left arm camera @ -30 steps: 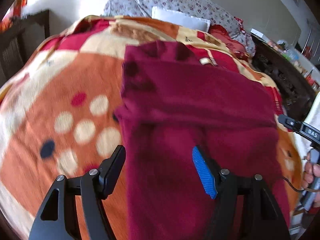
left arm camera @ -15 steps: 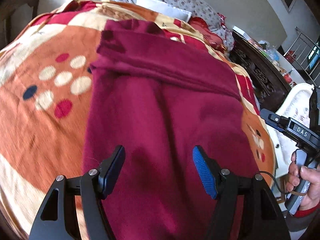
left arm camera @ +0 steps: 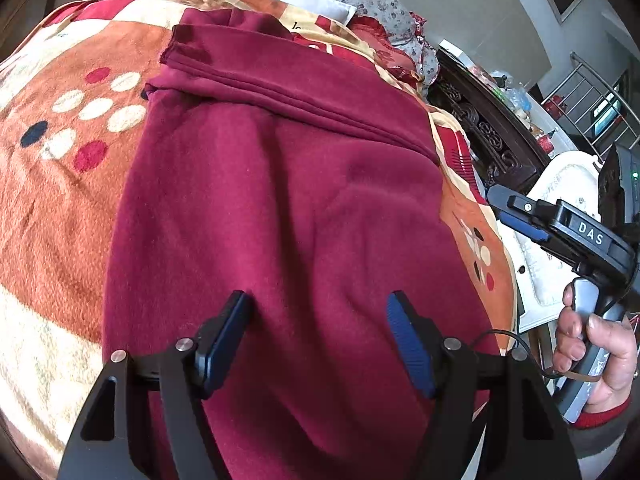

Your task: Fold small clothes

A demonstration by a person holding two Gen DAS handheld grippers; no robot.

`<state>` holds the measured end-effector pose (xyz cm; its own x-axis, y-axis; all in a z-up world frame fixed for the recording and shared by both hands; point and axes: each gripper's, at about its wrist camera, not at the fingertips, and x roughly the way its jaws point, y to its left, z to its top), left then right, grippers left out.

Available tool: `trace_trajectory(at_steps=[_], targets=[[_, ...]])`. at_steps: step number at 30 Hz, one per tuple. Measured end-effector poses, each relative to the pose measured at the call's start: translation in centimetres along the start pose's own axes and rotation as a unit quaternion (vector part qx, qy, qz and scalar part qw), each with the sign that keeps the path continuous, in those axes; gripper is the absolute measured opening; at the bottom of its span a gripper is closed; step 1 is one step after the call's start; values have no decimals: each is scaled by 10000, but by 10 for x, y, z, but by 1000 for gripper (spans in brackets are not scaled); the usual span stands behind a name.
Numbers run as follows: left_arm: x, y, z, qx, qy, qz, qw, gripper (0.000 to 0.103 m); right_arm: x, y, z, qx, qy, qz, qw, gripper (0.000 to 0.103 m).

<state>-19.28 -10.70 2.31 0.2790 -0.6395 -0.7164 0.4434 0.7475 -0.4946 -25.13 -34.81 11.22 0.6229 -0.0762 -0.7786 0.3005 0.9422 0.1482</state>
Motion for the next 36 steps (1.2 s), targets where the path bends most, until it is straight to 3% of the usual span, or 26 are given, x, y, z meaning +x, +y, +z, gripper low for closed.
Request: trace_trajectory(at_steps=[15, 36], targets=[[-1, 6, 0, -127, 0, 97, 9999, 70, 11, 2, -5, -7, 128, 111, 9999, 69], [-8, 24, -1, -507, -102, -92, 9986, 70, 20, 12, -4, -88, 249, 108, 9996, 70]])
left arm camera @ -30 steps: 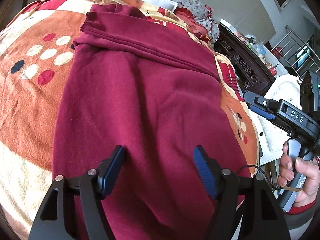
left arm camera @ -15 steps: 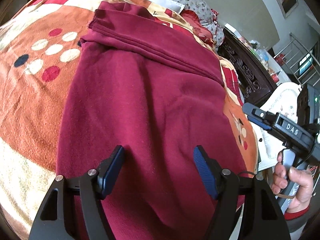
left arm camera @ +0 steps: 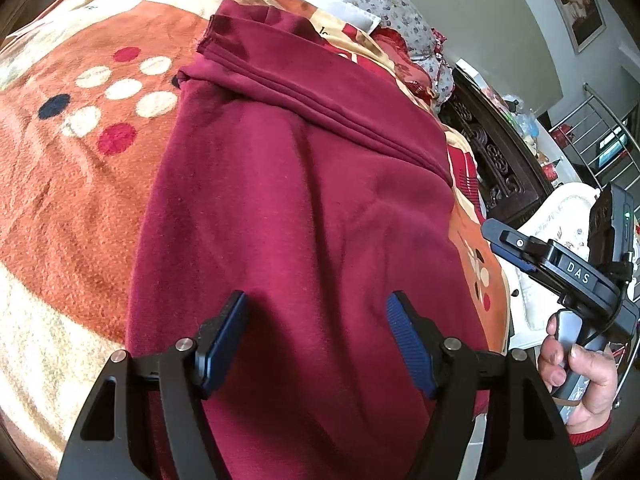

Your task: Fold small clothes

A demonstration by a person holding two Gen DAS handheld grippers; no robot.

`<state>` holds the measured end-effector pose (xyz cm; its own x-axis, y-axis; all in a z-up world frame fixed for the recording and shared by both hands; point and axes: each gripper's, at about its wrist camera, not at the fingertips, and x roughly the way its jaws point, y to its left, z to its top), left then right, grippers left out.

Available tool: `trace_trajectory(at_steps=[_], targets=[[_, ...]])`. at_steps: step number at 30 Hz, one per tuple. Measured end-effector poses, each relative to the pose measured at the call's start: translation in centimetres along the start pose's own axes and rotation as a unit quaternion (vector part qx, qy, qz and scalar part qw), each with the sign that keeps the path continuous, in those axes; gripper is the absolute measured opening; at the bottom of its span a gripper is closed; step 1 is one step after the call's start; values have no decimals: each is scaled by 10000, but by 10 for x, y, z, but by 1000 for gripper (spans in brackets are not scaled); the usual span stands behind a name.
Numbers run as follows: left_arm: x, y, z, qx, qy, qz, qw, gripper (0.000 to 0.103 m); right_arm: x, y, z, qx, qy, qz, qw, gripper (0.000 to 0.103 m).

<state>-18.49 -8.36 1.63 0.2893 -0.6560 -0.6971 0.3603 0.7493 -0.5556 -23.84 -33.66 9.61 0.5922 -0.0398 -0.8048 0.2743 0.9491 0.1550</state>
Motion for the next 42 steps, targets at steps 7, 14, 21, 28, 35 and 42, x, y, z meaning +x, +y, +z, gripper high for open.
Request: trace_trajectory(at_steps=[7, 14, 21, 28, 35, 42], targets=[[-2, 2, -1, -46, -27, 33, 10000, 70, -2, 2, -5, -91, 54, -10, 9999, 70], [-22, 6, -4, 226, 3, 266, 9994, 72, -15, -40, -44, -34, 322, -322, 9990, 80], [-47, 27, -24, 228, 202, 540, 9981, 76, -22, -103, -103, 553, 662, -61, 9963, 81], [-58, 40, -37, -266, 264, 709, 9968, 77, -29, -84, -134, -178, 311, 155, 9992, 43], [-65, 38, -49, -261, 349, 884, 9951, 77, -65, -97, -144, -65, 13, 975, 9952, 7], [-62, 33, -61, -218, 493, 954, 9940, 78, -47, -113, -159, 688, -12, 1447, 9871, 41]])
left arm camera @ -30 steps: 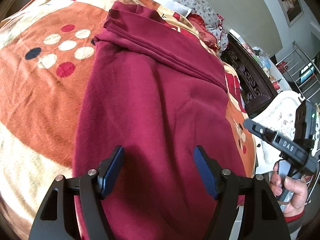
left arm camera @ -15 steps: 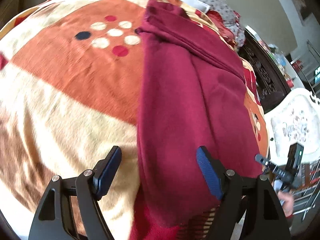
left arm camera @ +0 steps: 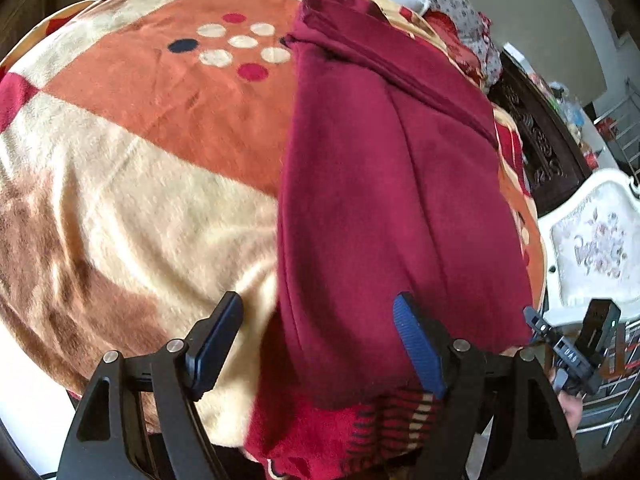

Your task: Fold small clothes

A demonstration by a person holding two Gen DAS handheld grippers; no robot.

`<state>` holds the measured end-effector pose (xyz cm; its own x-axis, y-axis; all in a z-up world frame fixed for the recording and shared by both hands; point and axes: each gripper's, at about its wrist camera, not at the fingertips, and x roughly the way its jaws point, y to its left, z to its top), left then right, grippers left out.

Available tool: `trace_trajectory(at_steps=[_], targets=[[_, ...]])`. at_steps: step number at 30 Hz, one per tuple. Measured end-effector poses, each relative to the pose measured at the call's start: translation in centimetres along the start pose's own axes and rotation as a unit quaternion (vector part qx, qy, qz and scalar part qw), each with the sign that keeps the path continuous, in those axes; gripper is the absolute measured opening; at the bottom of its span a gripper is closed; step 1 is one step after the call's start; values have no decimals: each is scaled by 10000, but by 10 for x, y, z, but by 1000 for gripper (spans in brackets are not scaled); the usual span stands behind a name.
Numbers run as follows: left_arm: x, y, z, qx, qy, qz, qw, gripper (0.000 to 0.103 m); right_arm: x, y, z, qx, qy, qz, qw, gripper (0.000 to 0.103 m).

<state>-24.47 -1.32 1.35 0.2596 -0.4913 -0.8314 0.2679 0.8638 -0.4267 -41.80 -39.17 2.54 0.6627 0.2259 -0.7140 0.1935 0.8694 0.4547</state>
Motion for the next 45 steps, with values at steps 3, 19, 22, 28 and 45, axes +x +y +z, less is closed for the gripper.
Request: trace_trajectory(at_steps=[3, 19, 22, 28, 45], targets=[[2, -3, -2, 57, -8, 61, 10000, 81, 2, 4, -2, -117, -61, -18, 9999, 39], [8, -14, -9, 489, 202, 203, 9984, 84, -4, -4, -10, -125, 43, 163, 9998, 20], [8, -16, -9, 530, 200, 205, 9982, 84, -3, 2, -14, -293, 136, 222, 9992, 24], [8, -28, -10, 934, 165, 292, 9951, 31, 1, 7, -12, -438, 174, 454, 9979, 10], [-57, -35, 120, 1003, -946, -649, 9883, 8, 14, 54, 180, -411, -1285, 1427, 9805, 10]])
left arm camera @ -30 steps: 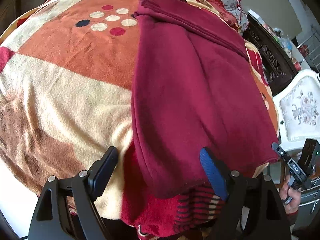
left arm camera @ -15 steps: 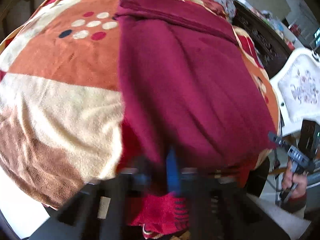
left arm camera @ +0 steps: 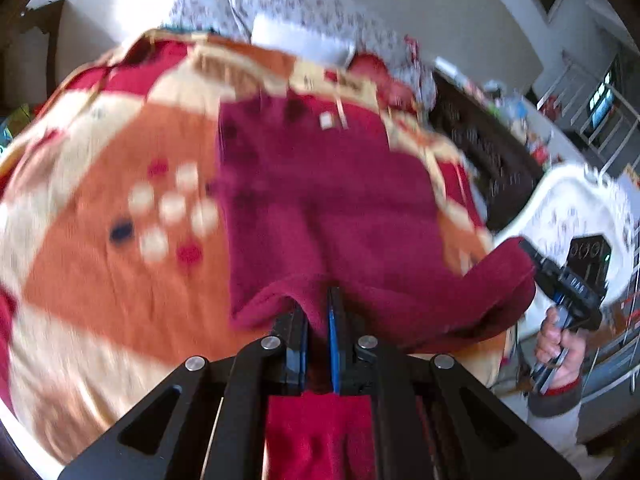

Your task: Fold small clothes

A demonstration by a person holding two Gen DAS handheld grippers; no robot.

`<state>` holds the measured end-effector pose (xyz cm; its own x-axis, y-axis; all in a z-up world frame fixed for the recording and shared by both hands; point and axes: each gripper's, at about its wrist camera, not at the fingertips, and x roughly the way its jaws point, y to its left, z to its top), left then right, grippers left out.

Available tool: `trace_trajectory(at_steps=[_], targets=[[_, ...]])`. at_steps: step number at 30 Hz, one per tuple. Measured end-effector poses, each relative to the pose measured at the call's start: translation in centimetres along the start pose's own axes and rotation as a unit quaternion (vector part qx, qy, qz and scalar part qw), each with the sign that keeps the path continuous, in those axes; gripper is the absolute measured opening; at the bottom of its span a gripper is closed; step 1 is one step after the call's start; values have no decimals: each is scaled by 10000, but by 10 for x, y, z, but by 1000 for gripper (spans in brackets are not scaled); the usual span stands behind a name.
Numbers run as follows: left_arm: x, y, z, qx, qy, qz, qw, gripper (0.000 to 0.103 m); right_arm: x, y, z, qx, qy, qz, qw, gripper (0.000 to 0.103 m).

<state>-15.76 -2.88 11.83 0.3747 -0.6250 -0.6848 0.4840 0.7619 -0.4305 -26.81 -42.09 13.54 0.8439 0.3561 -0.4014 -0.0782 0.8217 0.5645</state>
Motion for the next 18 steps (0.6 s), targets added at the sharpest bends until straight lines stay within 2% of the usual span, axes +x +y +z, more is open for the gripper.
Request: trace_trajectory(at_steps=[6, 9, 12, 14, 15, 16, 18], targets=[[36, 12, 94, -205, -374, 182, 9989, 8, 57, -23, 67, 133, -146, -297, 9994, 10], [64, 17, 139, -205, -486, 323, 9981, 8, 83, -42, 89, 238, -141, -488, 9984, 10], [93, 26, 168, -238, -470, 363, 9980, 8, 117, -68, 105, 422, -20, -750, 9963, 10], [118, 30, 182, -139, -261, 331, 9990, 8, 137, -91, 111, 722, 78, -997, 9924, 11], [134, 38, 190, -278, -203, 417, 9985, 8, 144, -103, 113, 893, 139, -1001, 9909, 14], [145, 45, 194, -420, -156, 426, 9981, 9, 151, -114, 114, 1092, 221, -967, 9891, 23], [159, 58, 199, -579, -63, 406, 9975, 11, 150, -125, 116, 1263, 141, -916, 9877, 33]])
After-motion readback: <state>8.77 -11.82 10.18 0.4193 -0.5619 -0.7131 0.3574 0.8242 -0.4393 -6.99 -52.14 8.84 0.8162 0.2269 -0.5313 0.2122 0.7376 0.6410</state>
